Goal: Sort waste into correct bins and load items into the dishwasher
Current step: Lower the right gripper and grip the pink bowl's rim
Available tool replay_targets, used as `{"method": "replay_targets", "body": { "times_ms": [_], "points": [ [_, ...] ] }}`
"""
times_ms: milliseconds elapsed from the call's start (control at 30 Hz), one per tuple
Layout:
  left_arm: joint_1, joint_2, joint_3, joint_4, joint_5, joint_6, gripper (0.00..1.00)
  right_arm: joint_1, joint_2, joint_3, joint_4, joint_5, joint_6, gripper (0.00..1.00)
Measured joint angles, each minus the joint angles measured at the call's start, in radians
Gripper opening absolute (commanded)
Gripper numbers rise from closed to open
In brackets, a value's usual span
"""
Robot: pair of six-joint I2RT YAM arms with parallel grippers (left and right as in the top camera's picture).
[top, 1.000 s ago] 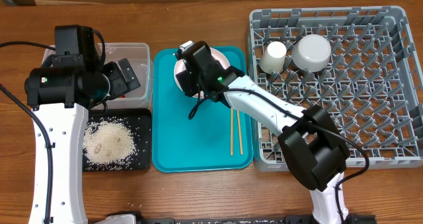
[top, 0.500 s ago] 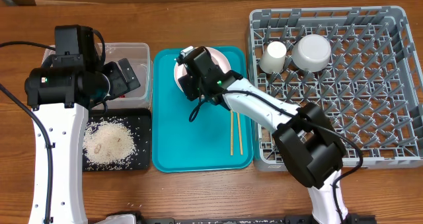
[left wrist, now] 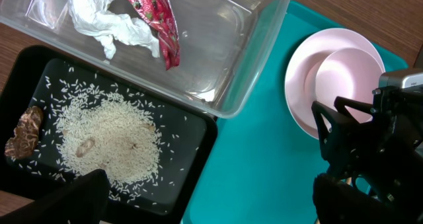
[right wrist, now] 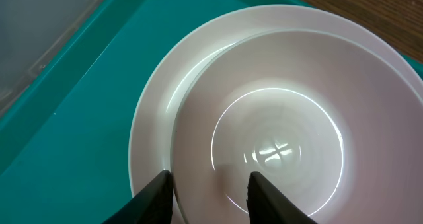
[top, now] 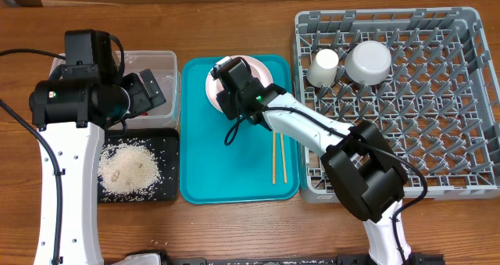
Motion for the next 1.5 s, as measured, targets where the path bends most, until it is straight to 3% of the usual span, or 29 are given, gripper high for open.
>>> {"method": "replay_targets", "body": {
  "times_ms": [533,867,1333,1500],
  "points": [
    [0.000,0.000,0.000,0.000,0.000,0.000,1.00,0.000,0.000,0.000,-0.081,0.005,-0.021,0.38],
    [0.000,0.000,0.000,0.000,0.000,0.000,1.00,0.000,0.000,0.000,-0.106,0.004,-0.084,0.24],
    [0.000,0.000,0.000,0.000,0.000,0.000,1.00,0.000,0.000,0.009,-0.120,0.005,-0.090,0.16],
    [0.000,0.000,0.000,0.000,0.000,0.000,1.00,0.000,0.000,0.009,-0.132,0.004,-0.093,0.04]
  ]
}}
